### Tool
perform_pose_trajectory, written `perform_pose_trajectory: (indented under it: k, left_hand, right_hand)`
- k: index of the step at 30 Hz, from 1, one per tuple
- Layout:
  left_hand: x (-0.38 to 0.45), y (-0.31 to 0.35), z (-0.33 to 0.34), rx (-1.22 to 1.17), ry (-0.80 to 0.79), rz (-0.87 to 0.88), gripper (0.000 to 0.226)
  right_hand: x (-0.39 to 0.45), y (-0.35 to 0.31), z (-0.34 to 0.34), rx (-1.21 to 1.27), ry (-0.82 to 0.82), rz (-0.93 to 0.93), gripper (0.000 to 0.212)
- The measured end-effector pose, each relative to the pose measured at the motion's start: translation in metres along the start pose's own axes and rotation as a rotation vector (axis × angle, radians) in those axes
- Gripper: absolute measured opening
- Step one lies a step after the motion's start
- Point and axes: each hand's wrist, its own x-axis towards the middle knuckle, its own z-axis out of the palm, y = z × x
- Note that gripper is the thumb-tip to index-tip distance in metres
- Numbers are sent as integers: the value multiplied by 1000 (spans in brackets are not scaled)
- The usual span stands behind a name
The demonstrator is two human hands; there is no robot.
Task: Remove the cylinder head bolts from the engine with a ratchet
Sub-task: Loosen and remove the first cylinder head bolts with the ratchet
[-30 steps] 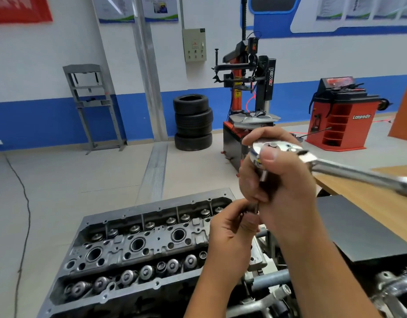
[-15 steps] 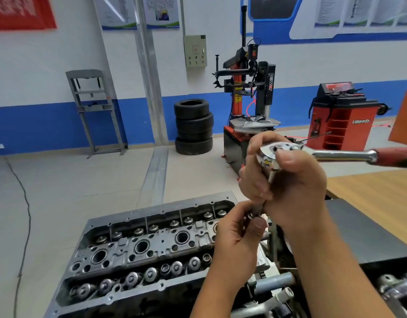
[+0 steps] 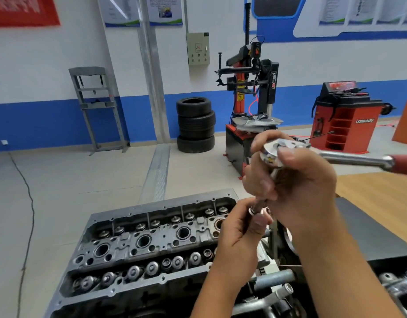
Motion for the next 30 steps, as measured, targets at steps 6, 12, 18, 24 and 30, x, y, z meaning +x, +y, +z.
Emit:
perform_pose_trajectory:
  k: [6,12,18,24,30]
  left_hand:
    - [0,-3,2,68,89,80,13]
    - [-2,1,0,11,70,40,18]
    - [-1,-6,0,102,19,46,40]
    - [-2,-6,3,186,124,124,19]
    - [-5,-8,8,259,166,79,18]
  right_hand:
    - [-12,17,19,-250,341,-211,21]
    - [-2,14,12,-240,119,-126,29]
    - [9,0,-11,123,-122,107,42]
    - [-16,19,16,-267,345,-191,32]
    - [-33,36,47,-336,668,-455,50]
